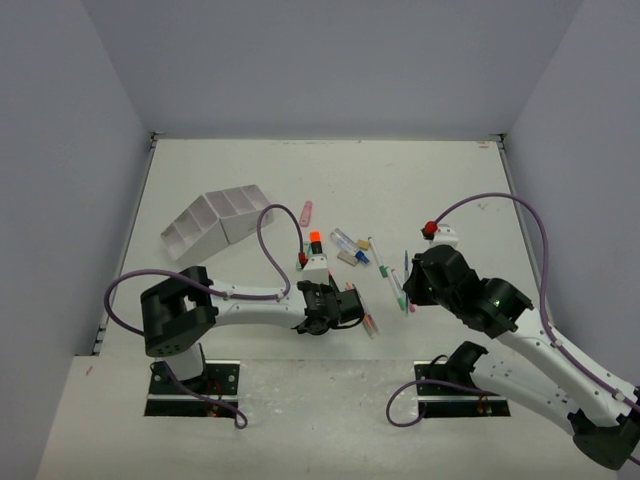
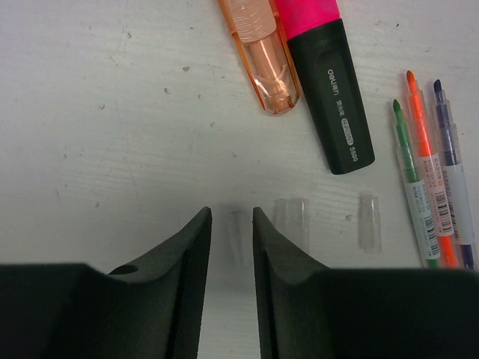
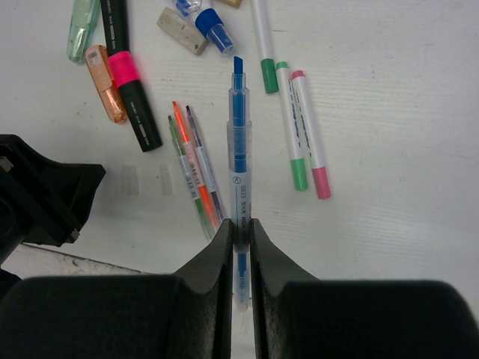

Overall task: Sort the stationery into containers
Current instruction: Close the pen cap on the pen.

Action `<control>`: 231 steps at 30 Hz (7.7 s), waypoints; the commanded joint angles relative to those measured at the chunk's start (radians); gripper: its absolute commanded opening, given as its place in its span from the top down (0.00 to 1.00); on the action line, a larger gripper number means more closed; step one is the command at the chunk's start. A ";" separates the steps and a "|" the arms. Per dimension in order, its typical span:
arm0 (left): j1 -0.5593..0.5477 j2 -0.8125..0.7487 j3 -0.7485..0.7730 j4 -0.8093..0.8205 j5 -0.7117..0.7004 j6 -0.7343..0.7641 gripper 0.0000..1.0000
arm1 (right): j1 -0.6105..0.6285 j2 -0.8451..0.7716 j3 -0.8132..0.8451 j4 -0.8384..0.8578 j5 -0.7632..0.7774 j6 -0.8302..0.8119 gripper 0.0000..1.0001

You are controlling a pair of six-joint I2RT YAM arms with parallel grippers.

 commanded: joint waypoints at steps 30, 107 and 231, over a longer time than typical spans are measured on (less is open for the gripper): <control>0.028 -0.089 -0.097 -0.047 -0.195 0.206 1.00 | 0.003 -0.009 -0.004 0.034 0.001 -0.020 1.00; -0.024 -0.119 -0.139 0.310 0.894 1.722 0.74 | 0.004 -0.248 -0.015 0.070 0.008 -0.031 1.00; -0.074 -0.026 -0.099 -0.082 0.299 -0.606 1.00 | 0.005 -0.368 -0.050 0.147 -0.134 -0.090 1.00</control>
